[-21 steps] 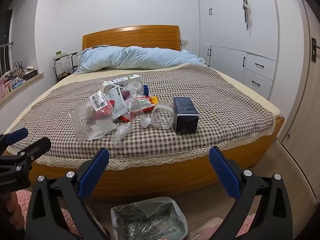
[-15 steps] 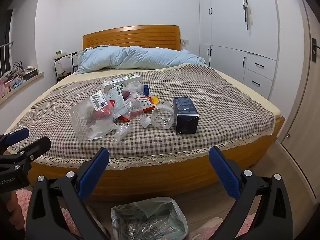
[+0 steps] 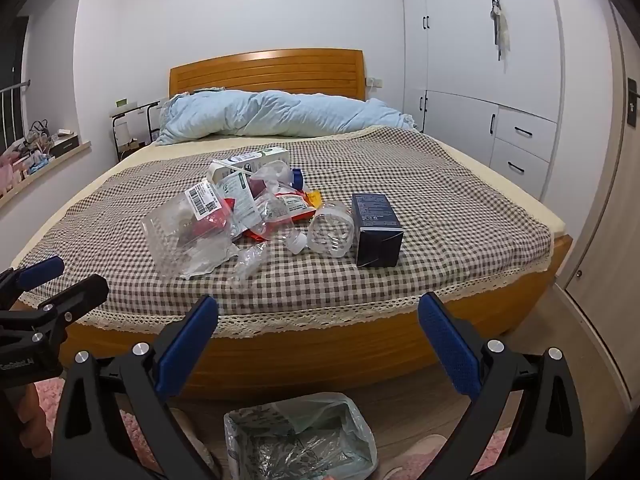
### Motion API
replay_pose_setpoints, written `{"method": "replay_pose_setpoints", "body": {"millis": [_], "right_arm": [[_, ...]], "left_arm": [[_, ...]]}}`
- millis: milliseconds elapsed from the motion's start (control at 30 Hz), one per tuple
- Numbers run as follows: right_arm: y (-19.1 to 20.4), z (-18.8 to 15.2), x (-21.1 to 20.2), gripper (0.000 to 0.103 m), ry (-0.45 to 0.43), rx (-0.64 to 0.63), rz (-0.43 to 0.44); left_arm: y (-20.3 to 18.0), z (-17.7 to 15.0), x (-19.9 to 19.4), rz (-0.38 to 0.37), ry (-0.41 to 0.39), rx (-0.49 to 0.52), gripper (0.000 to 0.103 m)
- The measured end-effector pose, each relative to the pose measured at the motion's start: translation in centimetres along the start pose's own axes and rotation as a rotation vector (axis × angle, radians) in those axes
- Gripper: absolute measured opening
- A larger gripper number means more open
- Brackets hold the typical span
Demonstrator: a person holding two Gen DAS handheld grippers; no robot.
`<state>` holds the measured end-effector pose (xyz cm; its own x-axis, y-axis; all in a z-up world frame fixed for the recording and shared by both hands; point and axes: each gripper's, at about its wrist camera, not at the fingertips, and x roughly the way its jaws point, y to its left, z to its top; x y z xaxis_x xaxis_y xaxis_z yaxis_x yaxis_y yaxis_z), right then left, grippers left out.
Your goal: Collect trash
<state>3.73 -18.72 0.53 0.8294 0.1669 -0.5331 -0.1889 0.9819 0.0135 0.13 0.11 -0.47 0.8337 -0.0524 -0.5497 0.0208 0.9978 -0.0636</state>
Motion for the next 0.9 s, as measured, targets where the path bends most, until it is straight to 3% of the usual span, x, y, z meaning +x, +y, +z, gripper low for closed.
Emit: {"method": "replay_pose_setpoints", "body": {"millis": [900], "right_arm": [[0.2,0.0,-2.0,0.096,-0.029,-0.004,0.005]], "left_arm": [[-0.6,0.4,-2.5,0.011,-0.028,-0.009,0.096]]}}
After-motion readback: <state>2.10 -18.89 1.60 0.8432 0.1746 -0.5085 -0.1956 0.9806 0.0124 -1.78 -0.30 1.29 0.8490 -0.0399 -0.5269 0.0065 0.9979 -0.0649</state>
